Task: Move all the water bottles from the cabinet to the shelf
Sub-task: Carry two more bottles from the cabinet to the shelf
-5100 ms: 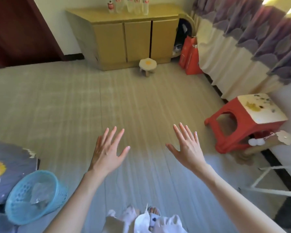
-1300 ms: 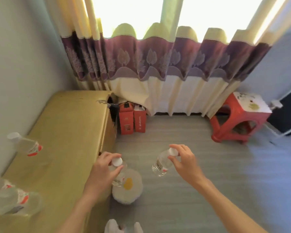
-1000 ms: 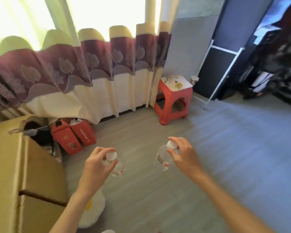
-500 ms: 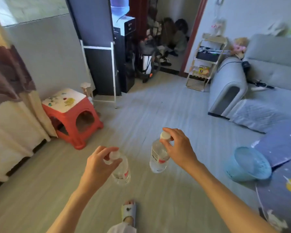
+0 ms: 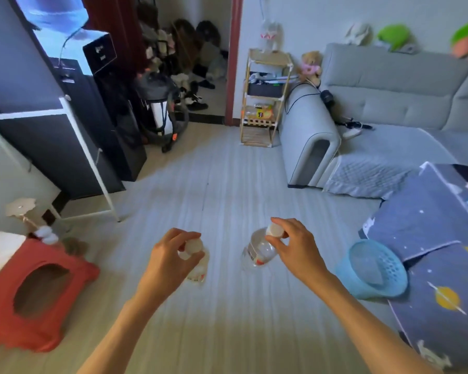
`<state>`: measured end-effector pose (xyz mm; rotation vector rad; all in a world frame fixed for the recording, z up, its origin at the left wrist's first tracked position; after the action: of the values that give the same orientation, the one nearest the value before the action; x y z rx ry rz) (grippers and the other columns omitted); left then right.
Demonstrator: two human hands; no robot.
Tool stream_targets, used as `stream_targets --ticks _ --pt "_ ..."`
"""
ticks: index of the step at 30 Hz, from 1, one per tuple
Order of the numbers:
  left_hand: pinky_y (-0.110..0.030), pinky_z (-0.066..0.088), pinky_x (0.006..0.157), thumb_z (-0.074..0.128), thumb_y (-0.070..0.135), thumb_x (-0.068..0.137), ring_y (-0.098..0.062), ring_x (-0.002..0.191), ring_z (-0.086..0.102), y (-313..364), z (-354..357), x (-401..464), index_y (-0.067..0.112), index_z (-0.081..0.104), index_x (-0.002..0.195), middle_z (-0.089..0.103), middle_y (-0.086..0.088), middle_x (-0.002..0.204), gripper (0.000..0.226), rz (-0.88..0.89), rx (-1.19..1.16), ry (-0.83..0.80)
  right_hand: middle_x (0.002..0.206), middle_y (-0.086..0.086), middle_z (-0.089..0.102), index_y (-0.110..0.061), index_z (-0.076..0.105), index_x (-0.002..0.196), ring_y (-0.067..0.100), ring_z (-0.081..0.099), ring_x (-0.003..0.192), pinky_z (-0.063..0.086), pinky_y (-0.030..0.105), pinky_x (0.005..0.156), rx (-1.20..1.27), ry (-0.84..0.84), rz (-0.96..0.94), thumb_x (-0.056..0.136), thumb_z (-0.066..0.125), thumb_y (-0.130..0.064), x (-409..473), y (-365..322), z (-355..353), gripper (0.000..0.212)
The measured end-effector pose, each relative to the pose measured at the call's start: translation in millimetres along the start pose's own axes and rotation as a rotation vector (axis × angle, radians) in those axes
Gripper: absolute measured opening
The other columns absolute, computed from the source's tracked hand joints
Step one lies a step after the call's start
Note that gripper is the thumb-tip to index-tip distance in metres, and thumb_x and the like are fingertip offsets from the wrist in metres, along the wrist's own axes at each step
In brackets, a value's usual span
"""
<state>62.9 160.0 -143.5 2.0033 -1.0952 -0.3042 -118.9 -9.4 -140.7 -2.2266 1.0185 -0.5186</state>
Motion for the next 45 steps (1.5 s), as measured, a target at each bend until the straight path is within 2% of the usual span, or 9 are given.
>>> stream_targets --ticks 5,10,13,17,22,26,35,40,45 --pt "-0.001 0.037 0.066 0.075 0.007 0.069 -0.004 0.076 0.053 -13.8 20.3 106.0 0.014 0.067 0.100 0.055 0.004 0.087 0.032 -0.025 0.000 -0.012 0.104 0.000 0.054 -0.013 0.057 0.118 0.016 0.054 0.093 0.037 0.019 0.082 0.045 0.039 0.100 0.080 0.068 -0.016 94.3 24.3 3.9 0.039" --pt "-0.001 0.037 0.067 0.075 0.010 0.071 -0.004 0.077 0.054 -27.6 50.8 218.9 0.015 0.067 0.101 0.057 0.006 0.090 0.032 -0.023 0.020 -0.042 0.092 0.000 0.054 -0.011 0.057 0.118 0.018 0.053 0.091 0.037 0.022 0.084 -0.028 0.016 0.096 0.080 0.067 -0.021 209.9 51.6 5.6 0.041" --pt "-0.004 0.039 0.063 0.074 0.012 0.072 0.001 0.076 0.052 -22.6 66.5 297.6 0.016 0.066 0.103 0.055 0.010 0.090 0.032 -0.004 0.046 -0.063 0.101 0.009 0.062 -0.007 0.058 0.116 0.022 0.056 0.092 0.039 0.026 0.087 -0.047 0.023 0.067 0.080 0.067 -0.020 289.2 65.8 -5.3 0.039" --pt "-0.001 0.037 0.064 0.075 0.012 0.070 0.003 0.077 0.053 -3.3 77.6 396.6 0.017 0.067 0.102 0.051 0.020 0.088 0.033 0.036 0.047 -0.089 0.106 0.010 0.063 -0.007 0.061 0.111 0.026 0.057 0.097 0.034 0.021 0.081 -0.037 0.084 0.049 0.079 0.068 -0.017 387.1 77.7 -21.3 0.035" --pt "0.000 0.036 0.068 0.077 0.013 0.068 -0.003 0.078 0.055 7.3 91.3 519.3 0.018 0.067 0.102 0.059 0.007 0.093 0.035 0.081 0.025 -0.057 0.103 0.008 0.061 -0.007 0.061 0.108 0.025 0.056 0.097 0.030 0.015 0.079 -0.039 0.132 0.022 0.078 0.068 -0.014 500.5 90.6 -25.7 0.031" --pt "0.001 0.035 0.068 0.076 0.013 0.069 -0.002 0.076 0.054 -1.6 114.2 614.7 0.018 0.067 0.102 0.058 0.008 0.093 0.035 0.097 0.015 -0.070 0.103 0.011 0.062 -0.004 0.061 0.107 0.028 0.056 0.096 0.035 0.021 0.083 -0.025 0.176 0.023 0.078 0.069 -0.012 592.0 104.7 -24.5 0.032" --pt "0.001 0.036 0.063 0.071 0.013 0.075 -0.003 0.075 0.052 -23.4 157.3 842.8 0.017 0.065 0.107 0.055 0.010 0.095 0.032 0.133 0.053 -0.188 0.103 0.011 0.064 -0.006 0.063 0.105 0.026 0.057 0.094 0.036 0.022 0.081 -0.073 0.181 0.087 0.078 0.069 -0.018 801.5 137.1 -30.0 0.030" --pt "0.000 0.036 0.062 0.067 0.010 0.078 -0.008 0.080 0.050 -16.5 184.0 952.2 0.017 0.063 0.108 0.051 0.010 0.099 0.031 0.168 0.090 -0.253 0.098 0.014 0.063 -0.004 0.063 0.106 0.021 0.056 0.079 0.046 0.032 0.080 -0.043 0.213 0.074 0.076 0.071 -0.014 898.3 154.2 -47.7 0.033" --pt "0.003 0.034 0.066 0.067 0.004 0.076 -0.011 0.081 0.052 -25.1 218.2 1050.0 0.015 0.065 0.105 0.053 0.008 0.099 0.030 0.127 0.054 -0.247 0.094 0.013 0.063 -0.007 0.064 0.103 0.021 0.057 0.073 0.046 0.030 0.077 -0.042 0.224 0.088 0.075 0.071 -0.015 999.5 187.2 -53.1 0.030"
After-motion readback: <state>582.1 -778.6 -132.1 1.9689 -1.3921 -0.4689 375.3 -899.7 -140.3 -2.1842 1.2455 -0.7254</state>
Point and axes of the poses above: each hand's wrist, its own x-axis towards the middle knuckle, its own z-axis out of the palm, y = z × x, the point moved 4 cm from there along x, towards the middle knuckle
